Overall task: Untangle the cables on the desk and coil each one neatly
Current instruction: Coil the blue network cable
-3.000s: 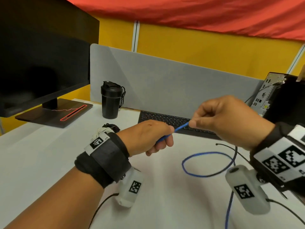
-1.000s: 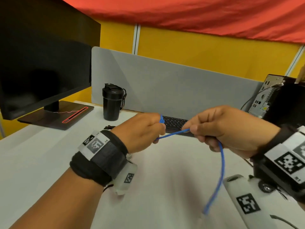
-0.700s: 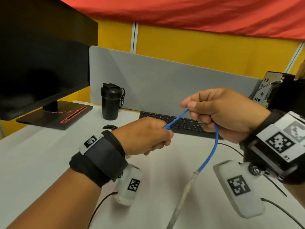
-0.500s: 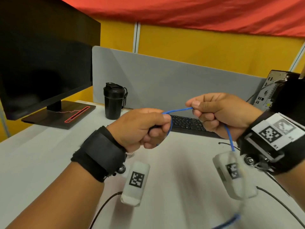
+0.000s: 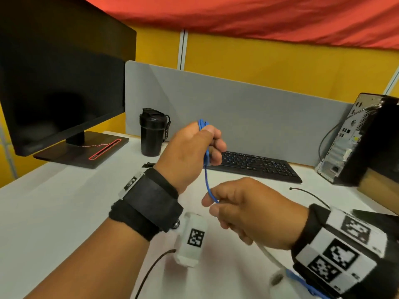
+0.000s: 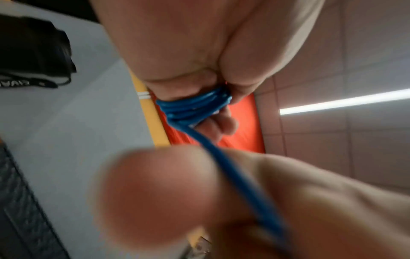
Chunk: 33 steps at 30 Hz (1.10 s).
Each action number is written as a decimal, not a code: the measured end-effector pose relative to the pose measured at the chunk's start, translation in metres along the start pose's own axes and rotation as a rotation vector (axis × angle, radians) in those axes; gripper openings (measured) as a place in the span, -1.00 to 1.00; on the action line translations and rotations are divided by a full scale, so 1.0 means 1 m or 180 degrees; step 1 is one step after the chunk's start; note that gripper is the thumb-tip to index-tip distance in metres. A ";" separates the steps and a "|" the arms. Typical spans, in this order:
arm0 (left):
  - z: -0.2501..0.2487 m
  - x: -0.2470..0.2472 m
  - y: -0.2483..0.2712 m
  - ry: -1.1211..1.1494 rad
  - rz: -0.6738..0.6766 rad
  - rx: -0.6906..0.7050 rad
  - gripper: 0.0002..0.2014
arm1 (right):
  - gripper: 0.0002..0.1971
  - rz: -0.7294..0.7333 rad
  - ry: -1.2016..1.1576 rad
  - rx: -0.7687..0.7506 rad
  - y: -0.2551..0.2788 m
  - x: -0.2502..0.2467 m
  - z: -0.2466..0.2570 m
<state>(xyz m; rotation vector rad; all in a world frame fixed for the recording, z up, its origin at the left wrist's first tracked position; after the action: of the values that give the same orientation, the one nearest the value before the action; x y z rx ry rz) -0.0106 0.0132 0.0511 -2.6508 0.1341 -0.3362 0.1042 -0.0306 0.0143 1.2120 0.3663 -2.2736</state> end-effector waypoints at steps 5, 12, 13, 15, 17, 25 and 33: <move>0.009 0.019 0.012 -0.2148 0.0884 0.0051 -0.72 | -0.88 -0.0396 0.0389 -0.0013 0.010 -0.047 0.007; 0.036 0.023 0.022 -0.1097 0.1335 -0.1191 -0.68 | -0.88 -0.1107 0.1737 -0.0306 -0.007 -0.081 0.008; 0.035 0.024 0.022 -0.0713 0.1369 -0.1188 -0.73 | -0.88 -0.1188 0.1563 -0.0382 -0.008 -0.079 0.008; 0.036 0.025 0.023 0.0248 0.1424 -0.1308 -0.76 | -0.85 -0.1289 0.0777 -0.0585 -0.011 -0.073 0.006; 0.040 0.029 0.024 0.1069 0.1520 -0.1503 -0.73 | -0.78 -0.1238 -0.0215 -0.0633 -0.012 -0.065 0.002; 0.047 0.016 0.010 0.1345 0.1030 -0.1363 -0.71 | -0.77 -0.1182 -0.0950 -0.0427 -0.024 -0.060 -0.007; 0.059 -0.007 -0.006 -0.0879 0.0044 -0.0858 -0.62 | -0.79 -0.1797 -0.0388 -0.0083 -0.046 -0.060 -0.049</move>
<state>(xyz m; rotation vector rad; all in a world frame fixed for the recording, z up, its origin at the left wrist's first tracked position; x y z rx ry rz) -0.0020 0.0451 0.0011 -2.9282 0.1156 0.0604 0.1388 0.0502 0.0362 1.0402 0.7676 -2.7865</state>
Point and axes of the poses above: each hand's wrist, its own y-axis away from the middle knuckle, its own x-axis out of the palm, z = x × y, the point moved 8 cm from there along -y, towards the middle knuckle, and after that the axes turned 8 degrees about y, right-handed, at the moved point
